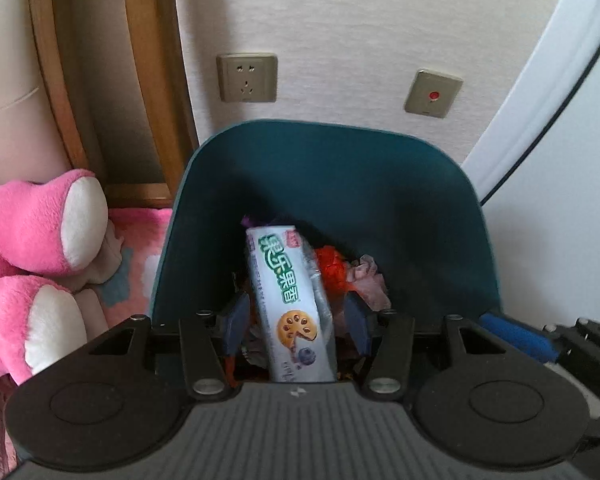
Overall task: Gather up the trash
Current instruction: 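Open both tools over the wastebasket to drop box and wrapper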
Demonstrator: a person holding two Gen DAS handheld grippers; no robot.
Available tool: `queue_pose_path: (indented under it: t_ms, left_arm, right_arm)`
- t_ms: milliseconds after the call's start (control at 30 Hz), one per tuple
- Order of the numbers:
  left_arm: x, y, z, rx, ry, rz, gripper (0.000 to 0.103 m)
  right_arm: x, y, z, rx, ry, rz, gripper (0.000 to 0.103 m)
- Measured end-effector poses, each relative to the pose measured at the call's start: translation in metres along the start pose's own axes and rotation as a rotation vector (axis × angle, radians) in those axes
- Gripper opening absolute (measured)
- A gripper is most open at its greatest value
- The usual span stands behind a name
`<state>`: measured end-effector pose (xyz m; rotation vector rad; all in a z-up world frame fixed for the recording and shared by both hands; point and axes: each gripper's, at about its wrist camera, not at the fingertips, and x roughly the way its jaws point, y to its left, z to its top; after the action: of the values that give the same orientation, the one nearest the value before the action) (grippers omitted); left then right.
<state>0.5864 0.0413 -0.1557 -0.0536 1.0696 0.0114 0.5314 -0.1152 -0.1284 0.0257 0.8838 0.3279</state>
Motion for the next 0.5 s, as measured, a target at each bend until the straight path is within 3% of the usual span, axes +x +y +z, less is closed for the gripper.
queue_pose_path:
  t_ms: [500]
  left_arm:
    - [-0.103,0.014,-0.041,0.093,-0.124,-0.059,0.051]
  right_arm:
    - [-0.074,0.012,-0.015,-0.04,-0.059,-0.004,0.043]
